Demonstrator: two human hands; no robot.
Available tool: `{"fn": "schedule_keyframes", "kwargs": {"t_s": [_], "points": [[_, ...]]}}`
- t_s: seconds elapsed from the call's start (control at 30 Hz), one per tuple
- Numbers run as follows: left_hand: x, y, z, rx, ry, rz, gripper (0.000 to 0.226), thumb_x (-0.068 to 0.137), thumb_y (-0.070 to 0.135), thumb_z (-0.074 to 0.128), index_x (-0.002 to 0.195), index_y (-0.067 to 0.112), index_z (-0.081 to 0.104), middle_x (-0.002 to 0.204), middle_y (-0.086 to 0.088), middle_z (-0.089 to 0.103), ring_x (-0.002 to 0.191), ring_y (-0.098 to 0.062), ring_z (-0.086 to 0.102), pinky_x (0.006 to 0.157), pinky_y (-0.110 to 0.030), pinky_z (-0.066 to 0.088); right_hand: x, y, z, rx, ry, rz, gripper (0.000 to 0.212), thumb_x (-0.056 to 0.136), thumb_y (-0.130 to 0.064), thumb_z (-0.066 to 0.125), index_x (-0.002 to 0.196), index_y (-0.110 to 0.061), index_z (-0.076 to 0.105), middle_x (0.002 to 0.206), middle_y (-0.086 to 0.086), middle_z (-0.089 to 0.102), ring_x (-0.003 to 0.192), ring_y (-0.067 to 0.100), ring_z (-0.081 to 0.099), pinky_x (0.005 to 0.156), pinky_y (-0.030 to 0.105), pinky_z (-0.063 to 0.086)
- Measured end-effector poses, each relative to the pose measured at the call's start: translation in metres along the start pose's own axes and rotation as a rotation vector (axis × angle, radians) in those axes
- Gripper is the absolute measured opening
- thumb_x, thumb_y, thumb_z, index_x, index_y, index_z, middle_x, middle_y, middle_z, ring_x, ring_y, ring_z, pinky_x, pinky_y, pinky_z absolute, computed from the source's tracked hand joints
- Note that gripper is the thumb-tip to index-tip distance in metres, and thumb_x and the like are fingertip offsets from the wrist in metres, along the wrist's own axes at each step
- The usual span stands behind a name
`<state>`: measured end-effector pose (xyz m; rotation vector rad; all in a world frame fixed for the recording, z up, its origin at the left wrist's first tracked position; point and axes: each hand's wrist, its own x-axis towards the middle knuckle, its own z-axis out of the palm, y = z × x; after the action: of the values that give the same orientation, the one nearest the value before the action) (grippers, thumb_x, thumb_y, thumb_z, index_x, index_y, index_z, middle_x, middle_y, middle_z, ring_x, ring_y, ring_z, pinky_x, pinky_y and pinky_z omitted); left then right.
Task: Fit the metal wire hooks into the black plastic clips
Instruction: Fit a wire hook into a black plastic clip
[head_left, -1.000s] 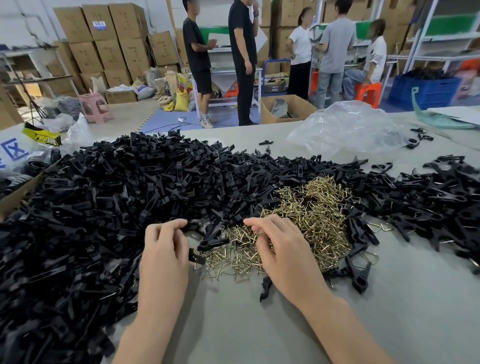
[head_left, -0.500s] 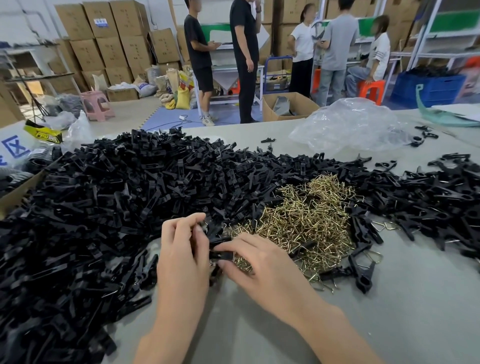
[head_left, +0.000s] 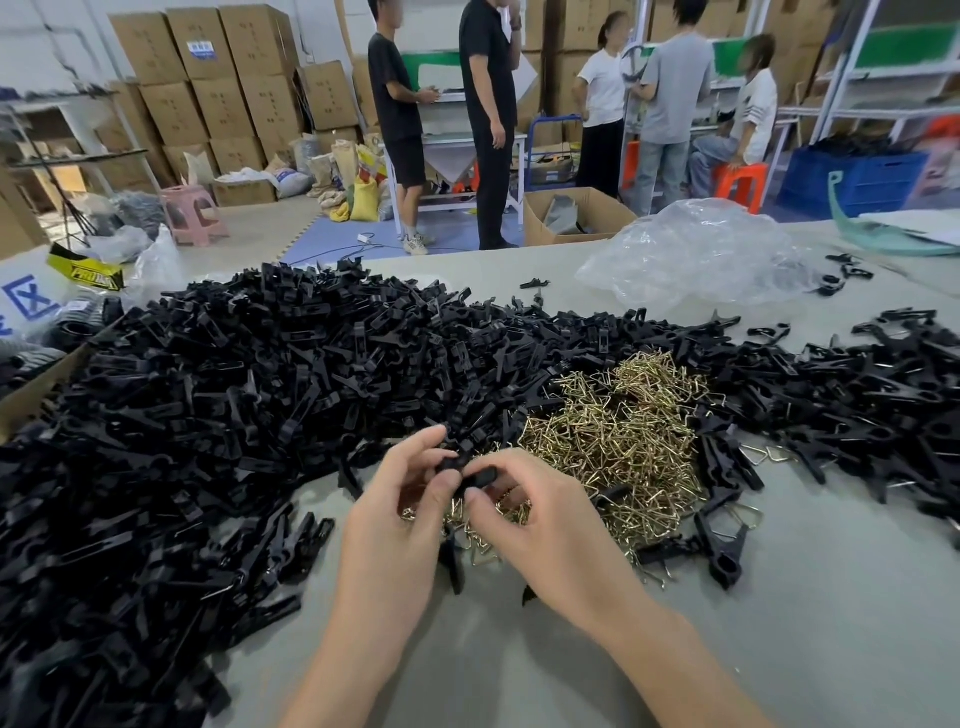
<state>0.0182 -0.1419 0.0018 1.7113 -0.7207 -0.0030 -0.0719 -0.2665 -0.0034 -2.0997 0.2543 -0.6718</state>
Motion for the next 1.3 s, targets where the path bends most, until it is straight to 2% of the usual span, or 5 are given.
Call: {"fn": "schedule_keyframes", "kwargs": {"t_s": [0.4,0.63,0.8,0.93,1.3], "points": [[-0.002,0.008,-0.004,-0.264,0.041,-0.141,0.027,0.078,0.038,0.071,0.104,0.036,0.074,0.086,0.017,0.074,0.078,0.005,0.065,0.071,-0.007,0.047,0.008,-0.002,-0.007,0.546,0.107,0.176,0.021,0.095,-0.013,0.067,0.086,-0.006,0.05,0.097,-0.002,0.078,0.091,0.013,0.074,0.083,0.022,0.056],[-0.003,0.01,-0.001,-0.388,-0.025,-0.18,0.022,0.082,0.029,0.07,0.102,0.022,0.071,0.075,0.006,0.065,0.061,-0.01,0.056,0.057,-0.016,0.049,0.012,0.002,-0.01,0.638,0.094,0.25,0.042,0.08,-0.038,0.074,0.099,-0.005,0.058,0.083,0.005,0.075,0.068,0.015,0.066,0.063,0.022,0.054],[-0.003,0.004,-0.001,-0.305,-0.052,-0.176,0.014,0.095,0.025,0.063,0.103,0.032,0.073,0.061,0.003,0.058,0.055,-0.009,0.053,0.053,-0.022,0.048,0.016,0.013,-0.008,0.756,0.1,0.264,0.012,0.099,-0.011,0.059,0.111,-0.01,0.059,0.097,0.006,0.077,0.089,0.017,0.075,0.074,0.022,0.057],[-0.004,0.002,0.0,-0.236,-0.046,-0.171,0.015,0.093,0.03,0.066,0.103,0.041,0.066,0.078,0.012,0.067,0.062,-0.006,0.058,0.059,-0.016,0.047,0.017,0.016,-0.008,0.838,0.076,0.324,0.025,0.102,-0.004,0.054,0.121,-0.017,0.062,0.107,0.006,0.076,0.104,0.023,0.074,0.082,0.025,0.058],[-0.003,0.001,-0.001,-0.198,-0.061,-0.151,0.008,0.089,0.028,0.072,0.095,0.034,0.07,0.069,0.011,0.068,0.063,-0.004,0.061,0.062,-0.013,0.046,0.015,0.011,-0.012,0.758,-0.021,0.31,0.037,0.099,-0.003,0.059,0.129,-0.025,0.063,0.115,-0.003,0.076,0.11,0.013,0.07,0.087,0.026,0.057]]}}
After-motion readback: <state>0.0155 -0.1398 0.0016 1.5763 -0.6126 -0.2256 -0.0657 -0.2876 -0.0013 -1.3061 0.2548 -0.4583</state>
